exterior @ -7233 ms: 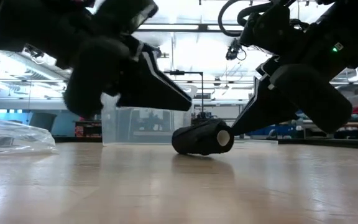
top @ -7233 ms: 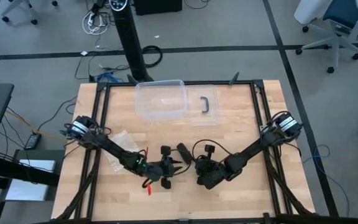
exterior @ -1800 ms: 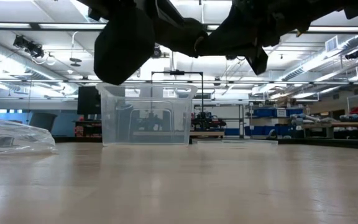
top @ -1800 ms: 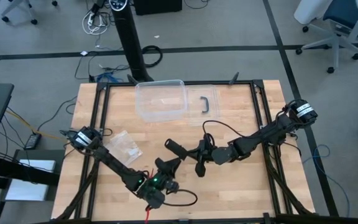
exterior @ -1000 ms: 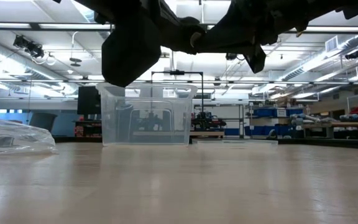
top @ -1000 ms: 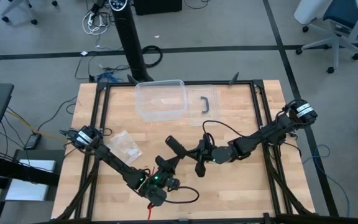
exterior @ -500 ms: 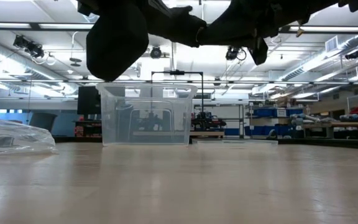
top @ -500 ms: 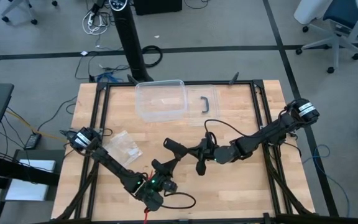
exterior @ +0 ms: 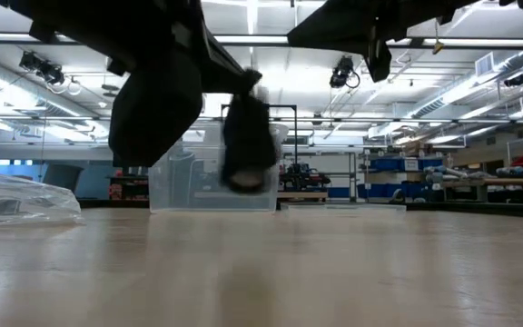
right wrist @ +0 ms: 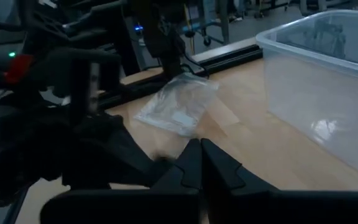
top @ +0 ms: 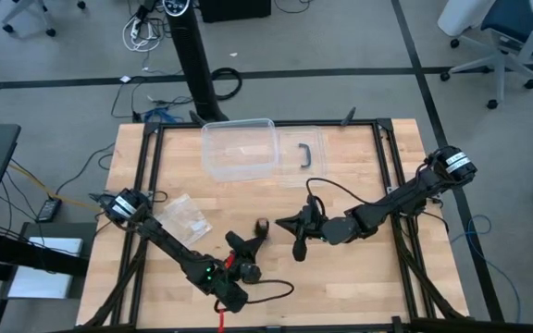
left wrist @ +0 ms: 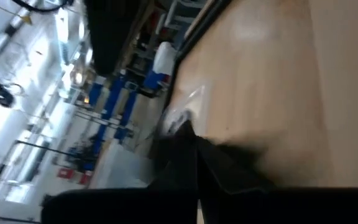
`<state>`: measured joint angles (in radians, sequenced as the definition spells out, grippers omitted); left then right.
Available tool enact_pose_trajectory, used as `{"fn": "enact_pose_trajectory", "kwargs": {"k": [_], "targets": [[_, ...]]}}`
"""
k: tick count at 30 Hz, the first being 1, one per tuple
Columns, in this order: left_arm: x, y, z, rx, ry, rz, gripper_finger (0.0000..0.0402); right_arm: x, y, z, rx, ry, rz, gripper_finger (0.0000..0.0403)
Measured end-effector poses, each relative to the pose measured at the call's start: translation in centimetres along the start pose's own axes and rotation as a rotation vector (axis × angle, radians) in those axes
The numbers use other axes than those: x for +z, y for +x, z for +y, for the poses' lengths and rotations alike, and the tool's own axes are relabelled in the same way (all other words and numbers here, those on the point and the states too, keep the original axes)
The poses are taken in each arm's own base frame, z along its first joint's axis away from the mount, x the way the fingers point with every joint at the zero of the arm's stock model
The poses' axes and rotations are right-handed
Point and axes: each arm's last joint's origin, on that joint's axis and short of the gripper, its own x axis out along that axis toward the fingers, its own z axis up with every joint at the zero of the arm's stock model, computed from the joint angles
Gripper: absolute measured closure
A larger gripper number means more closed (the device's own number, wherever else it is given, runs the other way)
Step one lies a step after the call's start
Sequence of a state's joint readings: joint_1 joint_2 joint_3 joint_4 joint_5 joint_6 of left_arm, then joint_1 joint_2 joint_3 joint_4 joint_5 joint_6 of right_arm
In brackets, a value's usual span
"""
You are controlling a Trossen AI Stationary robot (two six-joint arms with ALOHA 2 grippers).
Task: Roll bandage
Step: Roll the black bandage
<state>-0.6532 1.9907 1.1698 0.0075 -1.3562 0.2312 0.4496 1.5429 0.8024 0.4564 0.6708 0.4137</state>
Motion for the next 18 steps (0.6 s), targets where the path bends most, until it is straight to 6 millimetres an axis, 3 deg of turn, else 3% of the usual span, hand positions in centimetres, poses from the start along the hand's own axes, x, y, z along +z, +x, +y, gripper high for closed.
{"fn": "enact_pose_trajectory", "kwargs": {"k": [7, 12, 18], "targets": [[0.1, 0.1, 0.0, -0.006, -0.021, -0.003, 0.0401, -0.3, 0.0, -0.1, 0.007, -0.022, 0.034, 0.0402], [0.2, 0.2, 0.0, -0.038, -0.033, -0.011, 0.0401, -1.6, -0.3, -0.2, 0.046, -0.099, 0.175, 0.0400], [0.3, 0.2, 0.0, -0.039, -0.047, -0.015, 0.0401, -3.5, -1.4, -0.5, 0.002, -0.137, 0.340, 0.0354]]}}
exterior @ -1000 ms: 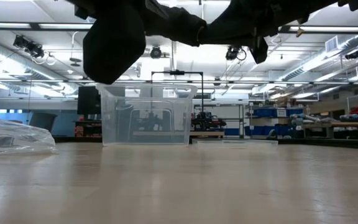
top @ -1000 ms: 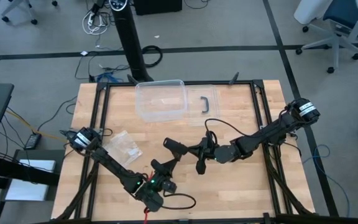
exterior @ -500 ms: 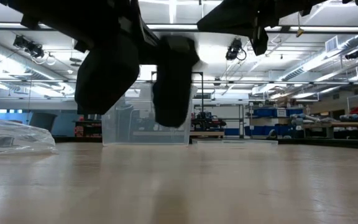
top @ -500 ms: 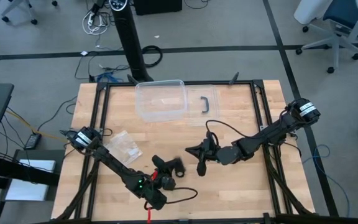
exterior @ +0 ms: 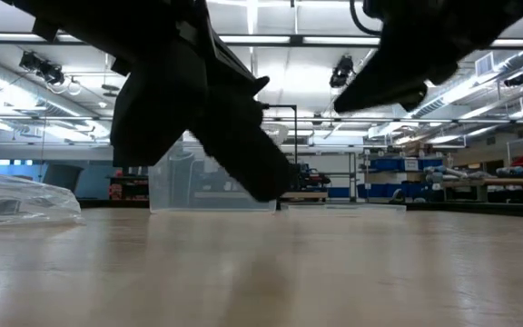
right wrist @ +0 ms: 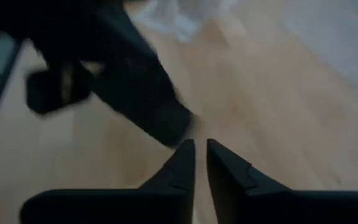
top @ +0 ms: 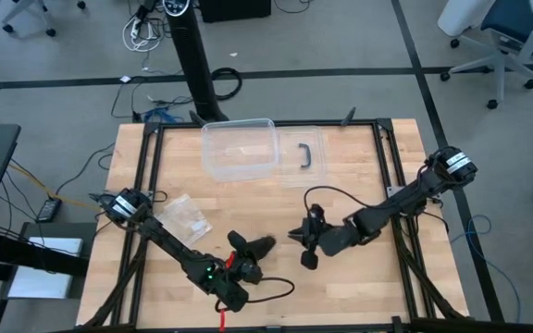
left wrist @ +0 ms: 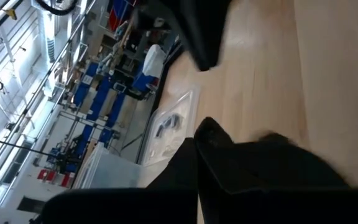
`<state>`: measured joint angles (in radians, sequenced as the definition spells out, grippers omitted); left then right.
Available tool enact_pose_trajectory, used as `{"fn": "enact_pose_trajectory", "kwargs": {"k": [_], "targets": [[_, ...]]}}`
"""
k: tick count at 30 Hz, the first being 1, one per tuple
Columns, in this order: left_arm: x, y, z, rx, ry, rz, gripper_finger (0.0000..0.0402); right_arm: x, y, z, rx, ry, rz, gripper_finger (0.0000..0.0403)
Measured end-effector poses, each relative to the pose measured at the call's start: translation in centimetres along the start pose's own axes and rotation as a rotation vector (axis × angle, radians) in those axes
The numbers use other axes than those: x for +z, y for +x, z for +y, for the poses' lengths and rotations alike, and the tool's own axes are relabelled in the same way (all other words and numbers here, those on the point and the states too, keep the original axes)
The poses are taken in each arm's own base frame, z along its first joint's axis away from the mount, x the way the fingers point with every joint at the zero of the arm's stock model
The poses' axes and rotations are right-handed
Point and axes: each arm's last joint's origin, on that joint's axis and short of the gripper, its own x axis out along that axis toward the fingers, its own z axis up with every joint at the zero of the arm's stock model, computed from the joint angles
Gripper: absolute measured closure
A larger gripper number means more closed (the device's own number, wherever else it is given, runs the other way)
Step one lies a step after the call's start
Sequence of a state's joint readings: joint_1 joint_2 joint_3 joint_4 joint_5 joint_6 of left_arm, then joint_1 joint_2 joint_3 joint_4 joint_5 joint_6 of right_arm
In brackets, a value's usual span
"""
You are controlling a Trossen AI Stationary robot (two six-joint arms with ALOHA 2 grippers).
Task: Roll bandage
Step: Roll the black bandage
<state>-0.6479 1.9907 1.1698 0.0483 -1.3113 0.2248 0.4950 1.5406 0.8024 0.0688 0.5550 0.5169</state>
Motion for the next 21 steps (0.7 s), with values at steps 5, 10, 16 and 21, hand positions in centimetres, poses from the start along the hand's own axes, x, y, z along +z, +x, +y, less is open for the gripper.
{"fn": "enact_pose_trajectory", "kwargs": {"k": [5, 10, 16, 21], "targets": [[0.2, 0.0, 0.0, -0.015, -0.021, -0.011, 0.0401, -1.8, -0.3, 0.2, -0.002, -0.040, 0.048, 0.0304], [0.2, 0.0, -0.1, -0.054, -0.048, -0.020, 0.0401, -4.1, 0.1, -1.1, 0.076, 0.035, -0.003, 0.0283], [0.2, 0.6, -0.2, -0.132, -0.143, -0.020, 0.0401, -4.4, -0.3, -1.2, 0.145, 0.059, -0.142, 0.0284], [0.1, 1.7, 0.1, -0.143, -0.192, 0.000, 0.0401, -4.6, -0.5, 0.0, 0.116, -0.073, -0.154, 0.0278]]}}
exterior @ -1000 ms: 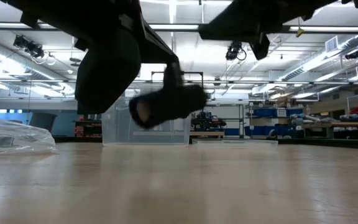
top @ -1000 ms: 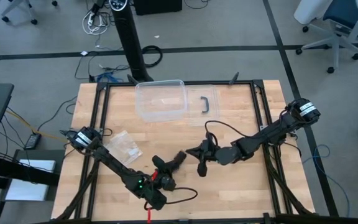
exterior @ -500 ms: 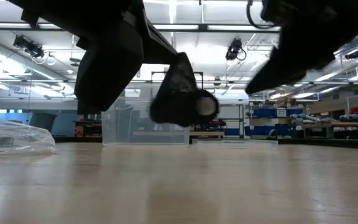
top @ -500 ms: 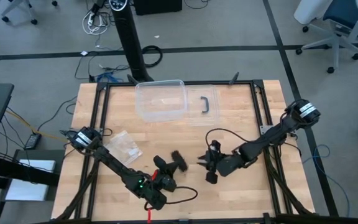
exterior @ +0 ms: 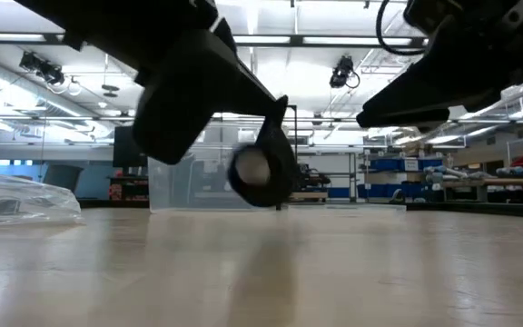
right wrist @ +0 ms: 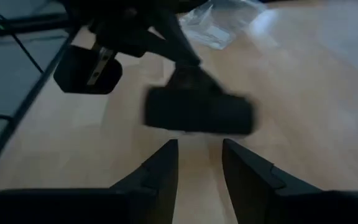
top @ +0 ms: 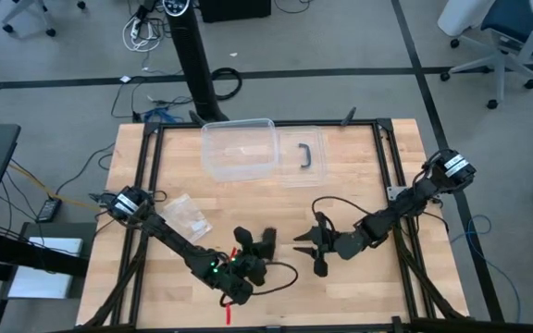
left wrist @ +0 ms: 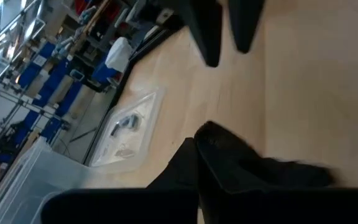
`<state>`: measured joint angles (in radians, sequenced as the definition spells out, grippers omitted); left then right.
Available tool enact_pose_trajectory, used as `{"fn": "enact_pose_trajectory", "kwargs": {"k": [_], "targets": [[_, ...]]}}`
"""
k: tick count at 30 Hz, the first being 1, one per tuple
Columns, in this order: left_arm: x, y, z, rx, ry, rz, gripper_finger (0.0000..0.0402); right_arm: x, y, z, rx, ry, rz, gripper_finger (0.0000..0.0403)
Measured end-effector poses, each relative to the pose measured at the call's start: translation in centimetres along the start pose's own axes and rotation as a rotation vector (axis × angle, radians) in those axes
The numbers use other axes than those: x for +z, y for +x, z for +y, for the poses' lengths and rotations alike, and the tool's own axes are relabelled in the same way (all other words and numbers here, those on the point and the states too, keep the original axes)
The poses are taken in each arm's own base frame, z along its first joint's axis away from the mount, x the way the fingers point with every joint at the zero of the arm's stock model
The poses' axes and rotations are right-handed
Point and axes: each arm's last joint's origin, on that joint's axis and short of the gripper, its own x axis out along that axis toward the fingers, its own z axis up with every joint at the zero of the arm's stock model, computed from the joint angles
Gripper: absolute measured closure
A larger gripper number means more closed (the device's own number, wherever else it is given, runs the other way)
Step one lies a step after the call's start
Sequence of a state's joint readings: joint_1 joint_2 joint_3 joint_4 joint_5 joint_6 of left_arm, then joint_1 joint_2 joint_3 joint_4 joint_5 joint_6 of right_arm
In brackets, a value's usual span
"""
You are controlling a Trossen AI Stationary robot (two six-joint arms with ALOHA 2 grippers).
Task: Roll bandage
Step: Roll the black bandage
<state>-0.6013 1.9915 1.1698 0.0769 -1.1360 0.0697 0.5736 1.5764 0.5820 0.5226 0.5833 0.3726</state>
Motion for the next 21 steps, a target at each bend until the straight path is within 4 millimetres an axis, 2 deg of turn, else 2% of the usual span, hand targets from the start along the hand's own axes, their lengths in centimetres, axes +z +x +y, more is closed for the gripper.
{"fn": "enact_pose_trajectory", "kwargs": {"k": [6, 14, 21], "targets": [[0.1, 0.9, 0.5, 0.013, -0.074, 0.006, 0.0401, 0.4, 1.2, 1.9, -0.078, -0.041, -0.017, 0.0259], [0.2, 1.1, 0.6, 0.013, -0.092, 0.002, 0.0401, -0.8, 2.4, 3.0, -0.279, -0.222, 0.090, 0.0246], [0.3, 1.1, 0.6, 0.000, -0.106, -0.001, 0.0401, -0.9, 2.5, 3.1, -0.246, -0.145, 0.095, 0.0246]]}}
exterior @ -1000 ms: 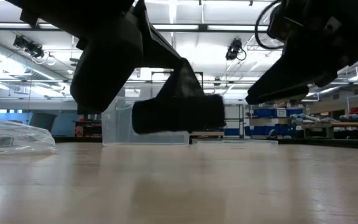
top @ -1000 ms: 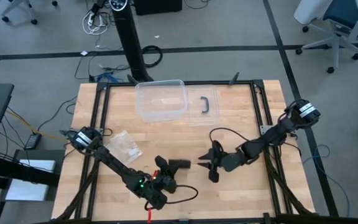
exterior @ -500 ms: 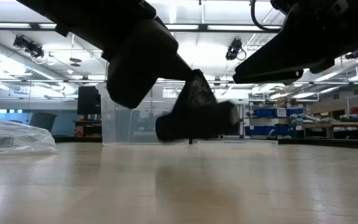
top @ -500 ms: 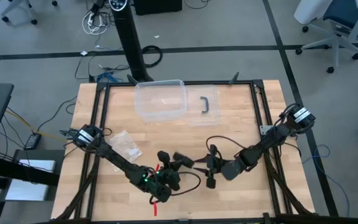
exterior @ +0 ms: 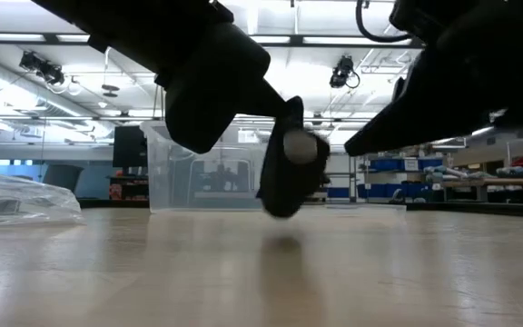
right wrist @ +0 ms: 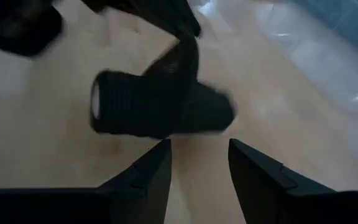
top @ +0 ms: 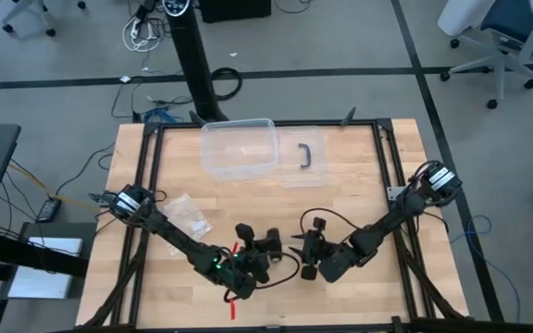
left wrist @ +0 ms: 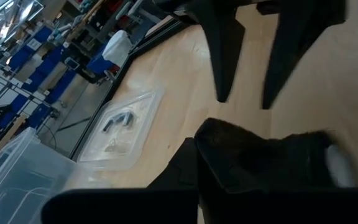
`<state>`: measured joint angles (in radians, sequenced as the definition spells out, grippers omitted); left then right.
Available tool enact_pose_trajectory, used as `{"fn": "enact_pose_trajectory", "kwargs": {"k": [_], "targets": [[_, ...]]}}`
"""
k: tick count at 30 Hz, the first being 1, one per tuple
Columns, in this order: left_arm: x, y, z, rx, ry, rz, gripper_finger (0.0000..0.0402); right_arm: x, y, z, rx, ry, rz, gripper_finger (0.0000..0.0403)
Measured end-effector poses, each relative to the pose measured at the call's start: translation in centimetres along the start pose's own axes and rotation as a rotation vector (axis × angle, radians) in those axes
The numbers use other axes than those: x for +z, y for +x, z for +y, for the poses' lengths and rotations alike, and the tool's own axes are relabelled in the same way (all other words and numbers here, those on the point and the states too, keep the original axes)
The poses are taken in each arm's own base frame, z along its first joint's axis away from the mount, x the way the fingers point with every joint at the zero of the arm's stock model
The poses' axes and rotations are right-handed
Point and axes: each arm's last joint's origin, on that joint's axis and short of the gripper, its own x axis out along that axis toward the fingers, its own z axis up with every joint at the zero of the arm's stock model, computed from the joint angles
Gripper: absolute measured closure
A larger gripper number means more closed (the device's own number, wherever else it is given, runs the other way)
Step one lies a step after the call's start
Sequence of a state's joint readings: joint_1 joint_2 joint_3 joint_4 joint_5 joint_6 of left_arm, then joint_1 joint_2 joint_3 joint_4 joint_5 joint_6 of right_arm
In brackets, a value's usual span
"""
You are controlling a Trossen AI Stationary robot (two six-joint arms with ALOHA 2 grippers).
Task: Roll bandage
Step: Roll the black bandage
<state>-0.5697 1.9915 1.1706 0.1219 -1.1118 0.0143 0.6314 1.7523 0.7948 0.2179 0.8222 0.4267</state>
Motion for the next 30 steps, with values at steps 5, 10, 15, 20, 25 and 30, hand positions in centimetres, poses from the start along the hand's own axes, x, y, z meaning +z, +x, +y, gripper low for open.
{"fn": "enact_pose_trajectory", "kwargs": {"k": [5, 10, 15, 20, 25, 30], "targets": [[0.0, 0.2, 0.1, 0.009, -0.026, 0.004, 0.0401, 0.1, -0.2, 0.3, 0.035, 0.133, -0.004, 0.0242], [-0.1, 0.9, 0.6, 0.045, -0.071, 0.015, 0.0401, -0.1, -0.8, 0.9, 0.038, 0.156, -0.017, 0.0220], [0.0, 1.2, 0.7, 0.052, -0.098, 0.011, 0.0401, -0.1, -0.9, 0.8, -0.006, 0.152, -0.045, 0.0188], [0.5, 1.2, 0.8, 0.057, -0.110, -0.011, 0.0401, 0.0, -0.4, 0.3, -0.035, 0.151, -0.039, 0.0163], [0.9, 1.4, 1.0, 0.066, -0.114, -0.029, 0.0401, 0.0, 0.2, 0.2, -0.015, 0.166, -0.028, 0.0141], [0.8, 2.0, 1.3, 0.081, -0.121, -0.020, 0.0401, 0.0, 0.1, 0.3, -0.013, 0.171, -0.033, 0.0121]]}}
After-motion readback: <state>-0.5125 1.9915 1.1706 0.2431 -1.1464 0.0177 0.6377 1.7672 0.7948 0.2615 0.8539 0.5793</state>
